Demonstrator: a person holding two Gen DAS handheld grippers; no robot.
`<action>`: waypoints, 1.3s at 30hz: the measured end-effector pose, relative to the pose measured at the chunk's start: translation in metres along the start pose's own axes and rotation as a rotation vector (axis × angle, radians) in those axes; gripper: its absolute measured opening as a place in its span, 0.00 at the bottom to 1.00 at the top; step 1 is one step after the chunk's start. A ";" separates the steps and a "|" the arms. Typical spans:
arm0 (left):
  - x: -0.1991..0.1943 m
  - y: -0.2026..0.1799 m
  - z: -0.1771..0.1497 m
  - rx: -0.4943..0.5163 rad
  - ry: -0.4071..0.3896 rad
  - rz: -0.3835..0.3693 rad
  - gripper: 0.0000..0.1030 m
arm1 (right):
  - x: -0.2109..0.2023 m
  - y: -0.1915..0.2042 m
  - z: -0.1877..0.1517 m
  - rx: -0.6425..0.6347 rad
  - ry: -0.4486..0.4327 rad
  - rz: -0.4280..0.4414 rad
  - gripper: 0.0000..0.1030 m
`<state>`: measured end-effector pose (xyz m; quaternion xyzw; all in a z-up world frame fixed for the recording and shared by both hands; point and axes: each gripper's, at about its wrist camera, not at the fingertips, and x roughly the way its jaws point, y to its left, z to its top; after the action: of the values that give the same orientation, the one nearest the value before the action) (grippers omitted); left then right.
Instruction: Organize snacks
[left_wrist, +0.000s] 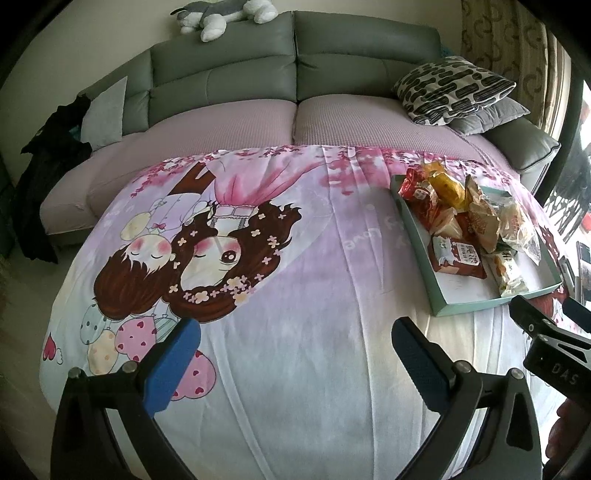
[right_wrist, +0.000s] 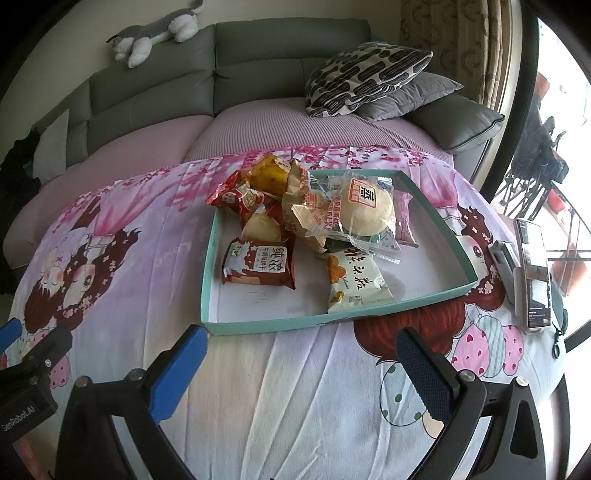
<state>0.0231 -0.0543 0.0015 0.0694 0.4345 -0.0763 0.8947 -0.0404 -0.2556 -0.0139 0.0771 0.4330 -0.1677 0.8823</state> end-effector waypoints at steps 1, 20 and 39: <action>0.000 0.000 0.000 0.000 0.000 0.000 1.00 | 0.000 0.000 0.000 0.000 0.000 0.000 1.00; -0.002 0.000 0.002 -0.002 -0.005 -0.020 1.00 | 0.000 -0.001 0.001 0.002 0.002 0.000 1.00; -0.005 0.000 0.004 -0.010 -0.008 -0.035 1.00 | -0.002 -0.003 0.003 0.010 0.001 -0.005 1.00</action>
<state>0.0235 -0.0548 0.0077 0.0572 0.4326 -0.0900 0.8952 -0.0405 -0.2592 -0.0108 0.0806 0.4329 -0.1721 0.8812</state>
